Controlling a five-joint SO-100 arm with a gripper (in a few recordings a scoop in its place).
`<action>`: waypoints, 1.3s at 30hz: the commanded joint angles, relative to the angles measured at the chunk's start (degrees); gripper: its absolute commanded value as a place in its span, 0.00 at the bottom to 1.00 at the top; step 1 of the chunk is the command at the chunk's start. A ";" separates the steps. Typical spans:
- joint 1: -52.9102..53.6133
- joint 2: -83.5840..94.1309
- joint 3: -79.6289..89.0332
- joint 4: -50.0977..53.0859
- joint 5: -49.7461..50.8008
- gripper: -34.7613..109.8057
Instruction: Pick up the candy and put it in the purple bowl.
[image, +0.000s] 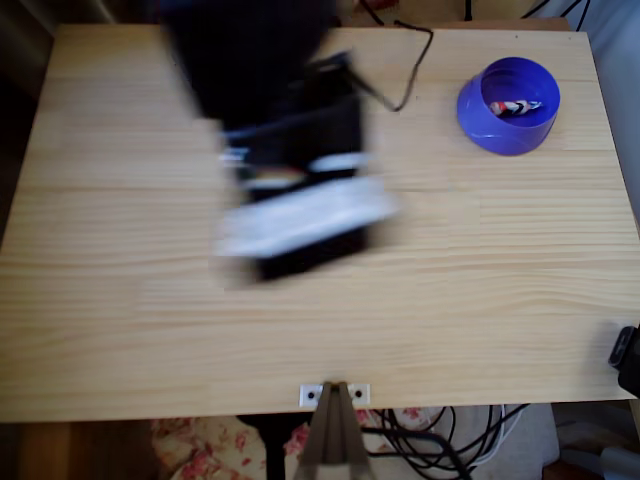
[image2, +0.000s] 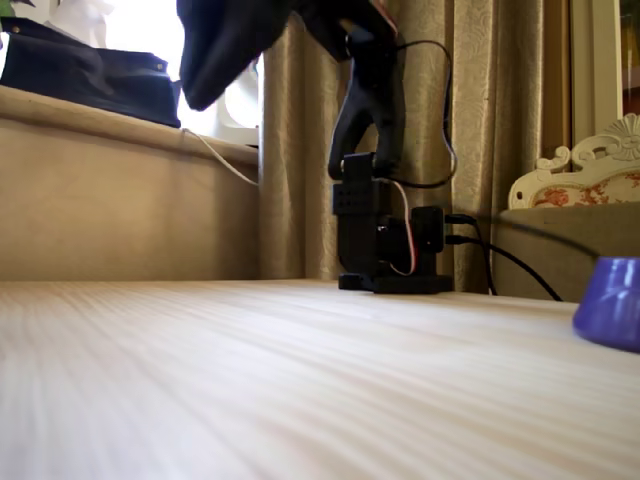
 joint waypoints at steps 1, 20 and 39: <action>8.96 12.04 10.11 -7.73 1.41 0.23; 20.04 53.79 53.17 -10.28 1.93 0.23; 20.83 73.65 67.94 -4.13 -2.72 0.23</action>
